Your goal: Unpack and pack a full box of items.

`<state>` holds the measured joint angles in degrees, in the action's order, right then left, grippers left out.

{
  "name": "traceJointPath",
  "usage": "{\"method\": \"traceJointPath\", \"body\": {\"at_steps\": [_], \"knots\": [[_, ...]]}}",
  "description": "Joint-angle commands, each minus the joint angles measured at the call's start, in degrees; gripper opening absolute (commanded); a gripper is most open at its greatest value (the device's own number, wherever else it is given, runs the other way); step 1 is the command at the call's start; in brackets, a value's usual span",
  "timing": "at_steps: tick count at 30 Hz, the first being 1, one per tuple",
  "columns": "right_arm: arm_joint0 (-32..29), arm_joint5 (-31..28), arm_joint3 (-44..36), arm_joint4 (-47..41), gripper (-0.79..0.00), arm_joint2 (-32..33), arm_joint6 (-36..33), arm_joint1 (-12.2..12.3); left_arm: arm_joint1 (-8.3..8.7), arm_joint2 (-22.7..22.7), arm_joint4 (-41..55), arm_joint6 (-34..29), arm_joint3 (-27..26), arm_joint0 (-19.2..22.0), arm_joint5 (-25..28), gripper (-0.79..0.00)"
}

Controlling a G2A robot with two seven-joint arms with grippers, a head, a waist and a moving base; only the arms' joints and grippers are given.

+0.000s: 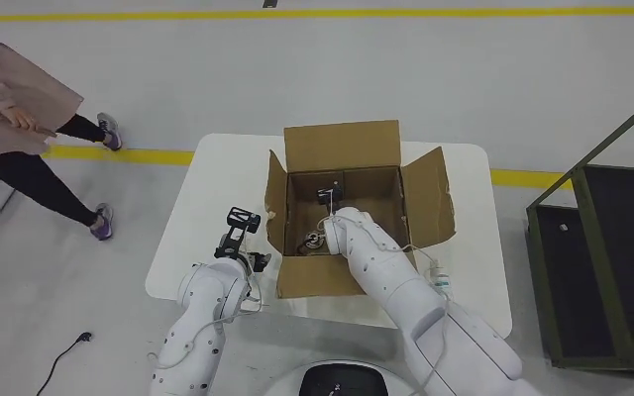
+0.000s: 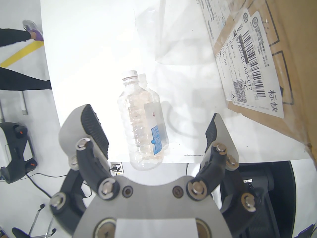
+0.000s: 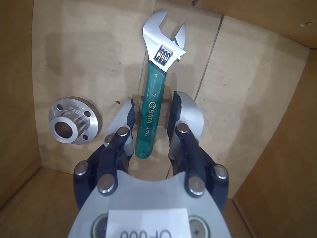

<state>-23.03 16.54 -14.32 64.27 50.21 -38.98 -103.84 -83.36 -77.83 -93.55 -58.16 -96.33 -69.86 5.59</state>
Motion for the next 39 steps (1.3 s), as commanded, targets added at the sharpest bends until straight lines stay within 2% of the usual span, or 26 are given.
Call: {"method": "traceJointPath", "body": {"at_steps": [1,3,4,14,20,39], "knots": [[0.13,0.1,0.25,-0.04,-0.631,0.01,-0.1,-0.1,0.0,0.0,0.0,0.0,0.0,0.0,0.0,0.0],[0.25,0.2,0.47,-0.09,-0.705,0.03,-0.28,-0.19,0.0,0.0,0.0,0.0,0.0,0.0,0.0,0.0],[0.36,0.31,0.57,-0.07,-0.785,0.04,-0.37,-0.23,0.0,0.0,0.0,0.0,0.0,0.0,0.0,0.0],[1.08,0.2,0.89,0.28,-0.785,0.13,-0.83,-0.3,0.0,0.0,0.0,0.0,0.0,0.0,0.0,0.0],[1.41,-2.2,0.47,1.68,-0.785,-0.28,-2.09,-0.03,0.0,0.0,0.0,0.0,0.0,0.0,0.0,0.0],[0.42,-9.07,-5.21,7.09,-0.785,-0.44,-5.0,2.75,0.0,0.0,0.0,0.0,0.0,0.0,0.0,0.0]]}}
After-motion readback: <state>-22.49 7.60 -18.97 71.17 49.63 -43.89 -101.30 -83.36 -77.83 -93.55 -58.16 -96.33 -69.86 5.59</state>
